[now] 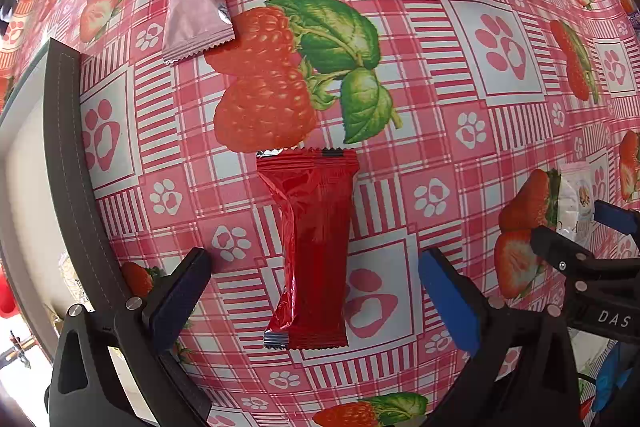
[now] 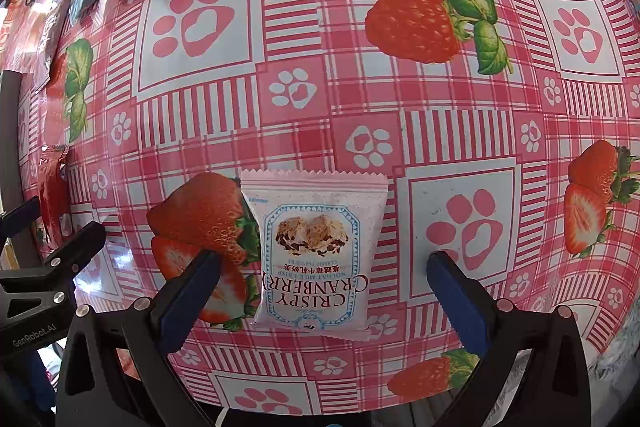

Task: Organize snacks

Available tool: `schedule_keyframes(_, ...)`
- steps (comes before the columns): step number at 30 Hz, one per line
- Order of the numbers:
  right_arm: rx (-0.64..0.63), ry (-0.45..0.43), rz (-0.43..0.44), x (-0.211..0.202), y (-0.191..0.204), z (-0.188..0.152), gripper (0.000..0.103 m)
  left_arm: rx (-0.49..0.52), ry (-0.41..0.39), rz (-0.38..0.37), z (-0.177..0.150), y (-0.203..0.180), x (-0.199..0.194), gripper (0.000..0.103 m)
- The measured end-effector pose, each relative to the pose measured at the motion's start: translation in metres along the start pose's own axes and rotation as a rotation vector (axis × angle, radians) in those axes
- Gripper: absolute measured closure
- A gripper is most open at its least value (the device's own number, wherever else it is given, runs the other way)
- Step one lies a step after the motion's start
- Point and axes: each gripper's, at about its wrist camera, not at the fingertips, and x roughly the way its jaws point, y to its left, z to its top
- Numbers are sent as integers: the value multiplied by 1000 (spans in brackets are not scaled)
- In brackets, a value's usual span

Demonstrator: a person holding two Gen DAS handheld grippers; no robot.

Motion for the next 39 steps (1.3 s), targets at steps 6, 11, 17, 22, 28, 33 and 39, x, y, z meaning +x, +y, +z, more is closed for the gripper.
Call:
schedule_keyframes(6, -2, 0, 0, 0, 0, 0, 0, 0, -1, 1, 0, -1, 1, 0)
schedule_keyframes(11, -2, 0, 0, 0, 0, 0, 0, 0, -1, 1, -3, -5, -3, 0)
schedule_keyframes(17, -2, -1, 0, 0, 0, 0, 0, 1, -2, 2, -3, -5, -2, 0)
schedule_keyframes(22, -3, -1, 0, 0, 0, 0, 0, 1, -2, 3, -5, -6, -3, 0)
schedule_keyframes(28, -4, -2, 0, 0, 0, 0, 0, 0, -9, 3, -5, -10, -3, 0)
schedule_keyframes(33, -4, -2, 0, 0, 0, 0, 0, 0, -11, 4, -5, -11, -3, 0)
schedule_keyframes(39, -5, -3, 0, 0, 0, 0, 0, 1, -11, 4, -4, -11, -3, 0)
